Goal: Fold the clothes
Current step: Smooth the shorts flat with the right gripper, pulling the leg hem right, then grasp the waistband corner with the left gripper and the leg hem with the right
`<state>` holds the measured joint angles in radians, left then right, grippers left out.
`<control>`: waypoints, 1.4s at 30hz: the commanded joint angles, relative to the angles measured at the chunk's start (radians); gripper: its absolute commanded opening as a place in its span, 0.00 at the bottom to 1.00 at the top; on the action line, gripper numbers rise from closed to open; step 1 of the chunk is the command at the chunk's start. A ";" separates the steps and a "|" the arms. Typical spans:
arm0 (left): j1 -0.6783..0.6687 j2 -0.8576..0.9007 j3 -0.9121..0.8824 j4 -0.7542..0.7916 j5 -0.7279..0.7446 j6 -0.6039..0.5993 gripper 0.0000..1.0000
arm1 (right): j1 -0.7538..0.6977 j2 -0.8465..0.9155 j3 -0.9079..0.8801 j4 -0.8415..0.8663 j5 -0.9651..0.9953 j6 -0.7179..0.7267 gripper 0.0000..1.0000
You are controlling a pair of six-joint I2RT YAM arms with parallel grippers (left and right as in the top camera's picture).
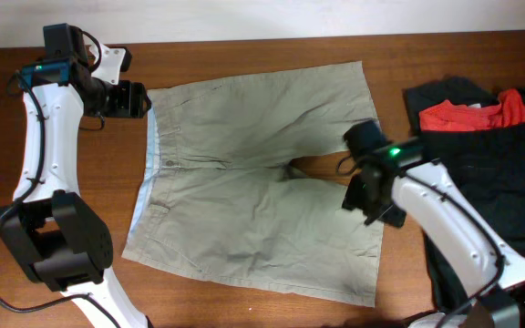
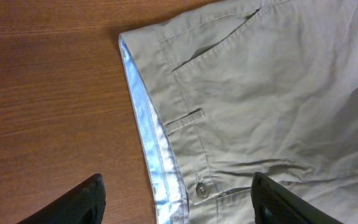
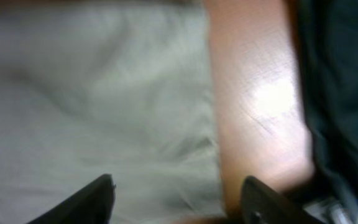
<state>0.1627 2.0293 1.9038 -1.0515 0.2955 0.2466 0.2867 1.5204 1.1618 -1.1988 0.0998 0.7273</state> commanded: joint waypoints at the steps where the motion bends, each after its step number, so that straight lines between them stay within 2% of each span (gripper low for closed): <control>1: -0.015 0.007 0.008 -0.013 -0.003 0.016 0.74 | -0.118 0.071 -0.011 0.082 -0.181 -0.267 0.72; 3: -0.021 0.007 0.008 -0.012 -0.003 0.016 0.74 | -0.190 0.140 -0.031 0.111 -0.223 -0.341 0.72; 5: -0.024 0.007 0.008 -0.011 -0.003 0.016 0.74 | -0.264 0.228 -0.058 0.172 -0.262 -0.401 0.63; 6: -0.024 0.007 0.008 -0.011 -0.003 0.016 0.74 | -0.289 0.272 -0.059 0.200 -0.286 -0.444 0.54; 10: -0.023 0.007 0.008 -0.012 -0.003 0.016 0.74 | -0.315 0.339 -0.059 0.283 -0.280 -0.458 0.45; 12: -0.023 0.007 0.008 -0.011 -0.003 0.016 0.74 | -0.315 0.364 -0.059 0.380 -0.237 -0.423 0.14; 14: -0.023 0.007 0.008 -0.012 -0.030 0.017 0.75 | -0.328 0.383 -0.059 0.449 -0.136 -0.328 0.07; 15: -0.023 0.007 0.008 -0.016 -0.132 0.016 0.86 | -0.337 0.386 -0.059 0.476 -0.121 -0.311 0.04; 16: -0.020 0.007 0.008 -0.020 -0.195 0.016 0.87 | -0.355 0.386 -0.055 0.510 -0.118 -0.299 0.04; 17: -0.001 0.007 0.008 -0.021 -0.178 0.015 0.92 | -0.388 0.386 -0.022 0.506 -0.093 -0.299 0.04; 18: 0.008 0.007 0.008 -0.025 -0.168 0.012 0.94 | -0.403 0.386 -0.004 0.486 -0.088 -0.299 0.04; 20: 0.029 0.007 0.008 -0.043 -0.168 0.012 0.95 | -0.447 0.377 0.062 0.385 -0.090 -0.303 0.28; 21: 0.037 0.007 0.008 -0.051 -0.169 0.012 0.95 | -0.464 0.359 0.091 0.344 -0.116 -0.336 0.30; 22: 0.055 -0.001 0.009 -0.062 -0.169 0.013 0.95 | -0.481 0.313 0.123 0.297 -0.166 -0.394 0.36; 23: 0.074 -0.021 0.009 -0.066 -0.163 0.012 0.95 | -0.484 0.252 0.143 0.263 -0.229 -0.456 0.42; 26: 0.130 -0.129 0.009 -0.103 -0.100 0.012 0.95 | -0.484 0.078 0.153 0.201 -0.294 -0.484 0.46; 27: 0.161 -0.182 0.008 -0.143 -0.100 -0.001 0.99 | -0.484 -0.019 0.153 0.175 -0.319 -0.484 0.52; 28: 0.186 -0.206 0.008 -0.185 -0.097 -0.077 0.99 | -0.484 -0.108 0.153 0.143 -0.341 -0.483 0.60; 29: 0.213 -0.208 0.007 -0.262 -0.033 -0.130 0.98 | -0.484 -0.172 0.153 0.110 -0.352 -0.478 0.66; 30: 0.223 -0.206 -0.031 -0.311 0.017 -0.130 0.94 | -0.484 -0.223 0.153 0.067 -0.352 -0.449 0.71; 31: 0.224 -0.206 -0.064 -0.320 0.017 -0.131 0.93 | -0.484 -0.242 0.153 0.036 -0.352 -0.429 0.71; 33: 0.211 -0.206 -0.241 -0.315 0.031 -0.149 0.90 | -0.484 -0.239 0.152 -0.050 -0.356 -0.393 0.71; 35: 0.196 -0.206 -0.368 -0.304 0.043 -0.149 0.89 | -0.484 -0.205 0.151 -0.094 -0.355 -0.393 0.76; 36: 0.150 -0.206 -0.568 -0.253 0.042 -0.144 0.89 | -0.484 -0.152 0.150 -0.104 -0.355 -0.394 0.78; 37: 0.113 -0.206 -0.674 -0.214 0.039 -0.146 0.89 | -0.484 -0.118 0.150 -0.104 -0.355 -0.394 0.78; 38: 0.095 -0.206 -0.712 -0.201 0.038 -0.153 0.83 | -0.484 -0.105 0.150 -0.103 -0.355 -0.394 0.78; 39: 0.082 -0.206 -0.740 -0.193 0.038 -0.162 0.82 | -0.484 -0.091 0.150 -0.103 -0.355 -0.394 0.78; 40: 0.066 -0.206 -0.775 -0.183 0.019 -0.206 0.77 | -0.484 -0.072 0.150 -0.103 -0.355 -0.398 0.78; 42: 0.048 -0.206 -0.838 -0.155 -0.040 -0.304 0.75 | -0.484 -0.052 0.150 -0.103 -0.354 -0.398 0.78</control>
<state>0.2211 1.8309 1.1156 -1.2304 0.3077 0.0620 -0.1967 1.4582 1.3109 -1.3010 -0.2497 0.3290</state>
